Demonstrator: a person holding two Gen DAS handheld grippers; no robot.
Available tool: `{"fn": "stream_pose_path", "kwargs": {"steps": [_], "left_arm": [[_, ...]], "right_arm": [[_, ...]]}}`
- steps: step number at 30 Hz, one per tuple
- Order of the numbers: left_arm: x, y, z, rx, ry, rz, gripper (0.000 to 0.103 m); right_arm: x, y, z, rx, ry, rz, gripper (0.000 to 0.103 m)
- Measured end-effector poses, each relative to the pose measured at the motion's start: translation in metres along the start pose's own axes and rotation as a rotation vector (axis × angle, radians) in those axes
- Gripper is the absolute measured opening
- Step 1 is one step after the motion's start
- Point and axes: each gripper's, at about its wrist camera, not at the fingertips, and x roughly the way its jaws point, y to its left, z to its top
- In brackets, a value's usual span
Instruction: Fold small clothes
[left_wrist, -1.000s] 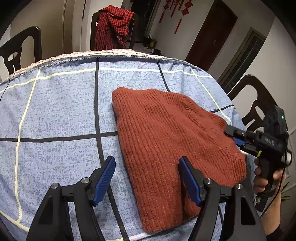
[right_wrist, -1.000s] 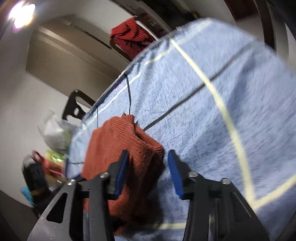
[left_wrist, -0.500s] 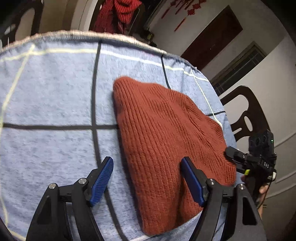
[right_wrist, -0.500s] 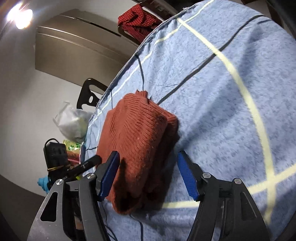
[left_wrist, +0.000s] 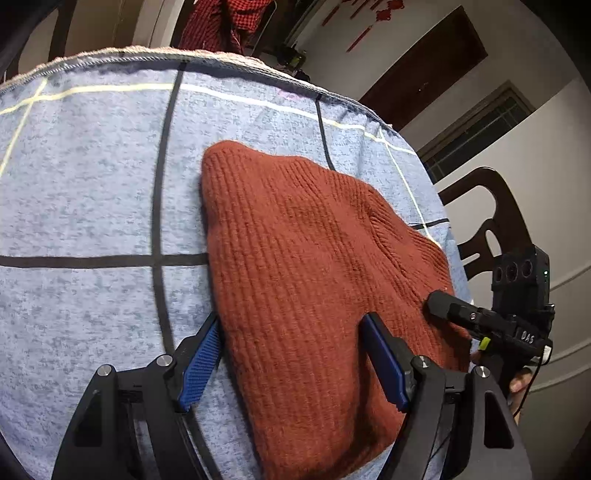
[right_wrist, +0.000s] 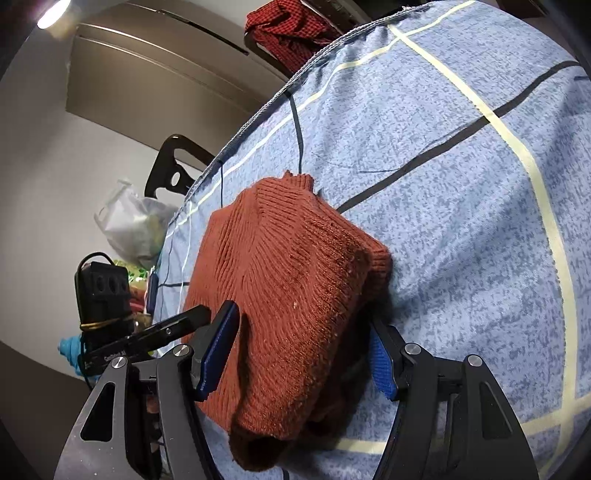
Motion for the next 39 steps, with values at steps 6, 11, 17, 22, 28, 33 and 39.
{"fn": "stream_pose_path", "kwargs": {"steps": [6,11,17,22,28,33,39], "left_arm": [[0.003,0.0,0.003,-0.03,-0.003,0.008,0.076],[0.003,-0.003,0.004,-0.022,-0.008,0.034,0.069],[-0.001,-0.001,0.004,-0.029,-0.027,0.056,0.053],[-0.006,-0.006,0.004,-0.005,-0.044,0.077,0.042],[-0.008,-0.012,0.006,0.002,-0.059,0.077,0.039],[-0.018,-0.015,0.005,0.008,-0.075,0.064,0.038],[-0.039,-0.016,0.004,0.018,-0.107,0.055,0.037]], "right_arm": [[0.004,0.01,-0.001,-0.036,-0.001,-0.058,0.061],[0.004,0.01,-0.001,-0.053,-0.007,-0.082,0.054],[0.003,0.014,-0.002,-0.076,-0.025,-0.092,0.042],[0.002,0.024,-0.002,-0.098,-0.05,-0.117,0.034],[-0.003,0.037,-0.003,-0.12,-0.082,-0.137,0.028],[-0.006,0.054,-0.006,-0.155,-0.102,-0.141,0.026],[-0.011,0.075,-0.008,-0.176,-0.118,-0.125,0.026]]}}
